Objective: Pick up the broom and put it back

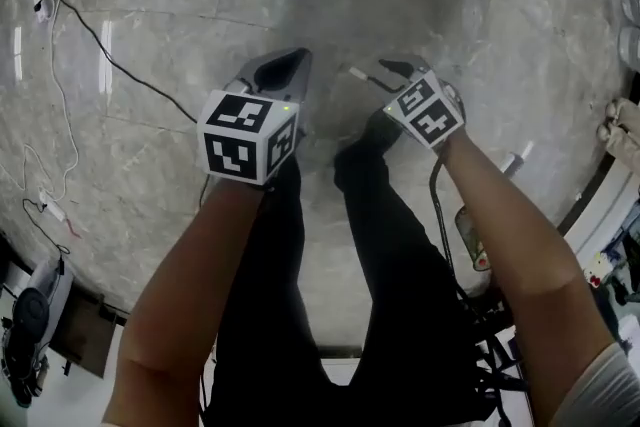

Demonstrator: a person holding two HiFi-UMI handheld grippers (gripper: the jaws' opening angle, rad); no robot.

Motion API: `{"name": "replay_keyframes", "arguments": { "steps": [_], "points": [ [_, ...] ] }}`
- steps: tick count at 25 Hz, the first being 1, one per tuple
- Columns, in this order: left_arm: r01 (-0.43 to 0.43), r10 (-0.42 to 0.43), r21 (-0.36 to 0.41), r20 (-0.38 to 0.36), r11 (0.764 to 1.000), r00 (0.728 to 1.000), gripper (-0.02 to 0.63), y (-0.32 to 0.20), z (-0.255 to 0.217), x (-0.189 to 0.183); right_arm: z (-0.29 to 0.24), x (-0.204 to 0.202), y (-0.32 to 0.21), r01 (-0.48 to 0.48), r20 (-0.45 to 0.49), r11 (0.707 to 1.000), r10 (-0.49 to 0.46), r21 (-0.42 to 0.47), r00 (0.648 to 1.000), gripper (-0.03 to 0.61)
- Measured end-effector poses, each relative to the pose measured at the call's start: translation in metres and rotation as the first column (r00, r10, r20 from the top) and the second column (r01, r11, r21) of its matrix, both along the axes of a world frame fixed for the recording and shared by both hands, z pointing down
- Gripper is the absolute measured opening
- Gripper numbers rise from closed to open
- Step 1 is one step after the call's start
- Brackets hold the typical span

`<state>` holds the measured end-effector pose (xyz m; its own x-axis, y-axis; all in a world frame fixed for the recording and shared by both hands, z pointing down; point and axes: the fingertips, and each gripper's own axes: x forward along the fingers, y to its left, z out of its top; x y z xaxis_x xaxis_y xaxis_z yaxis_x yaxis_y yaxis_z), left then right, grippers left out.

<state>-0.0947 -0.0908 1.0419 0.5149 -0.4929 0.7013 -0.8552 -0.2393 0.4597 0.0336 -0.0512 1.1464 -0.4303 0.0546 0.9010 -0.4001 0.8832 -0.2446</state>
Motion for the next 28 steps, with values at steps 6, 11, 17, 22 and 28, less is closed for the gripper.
{"name": "replay_keyframes", "arguments": {
  "steps": [6,11,17,22,28],
  "points": [
    [-0.012,0.013,-0.045,0.011,0.999,1.000,0.005,0.014,0.127,-0.012,0.156,0.017,0.037,0.071,-0.103,0.997,-0.075,-0.042,0.992,0.143],
    [-0.054,0.055,-0.060,0.016,0.997,0.998,0.005,0.016,0.200,-0.023,0.249,0.020,0.066,0.138,-0.158,0.987,-0.151,-0.087,0.976,0.141],
    [-0.080,0.080,-0.059,0.000,0.995,0.997,0.005,0.010,0.251,-0.030,0.317,0.023,0.067,0.156,-0.227,0.986,-0.166,-0.060,0.960,0.141],
    [-0.084,0.083,-0.058,-0.011,0.995,0.996,0.005,0.009,0.267,-0.031,0.340,0.023,0.071,0.150,-0.259,0.988,-0.157,-0.049,0.953,0.126],
    [-0.092,0.091,-0.047,-0.022,0.995,0.996,0.005,0.007,0.265,-0.024,0.348,0.024,0.072,0.149,-0.279,0.988,-0.156,-0.049,0.947,0.092]
  ]
}}
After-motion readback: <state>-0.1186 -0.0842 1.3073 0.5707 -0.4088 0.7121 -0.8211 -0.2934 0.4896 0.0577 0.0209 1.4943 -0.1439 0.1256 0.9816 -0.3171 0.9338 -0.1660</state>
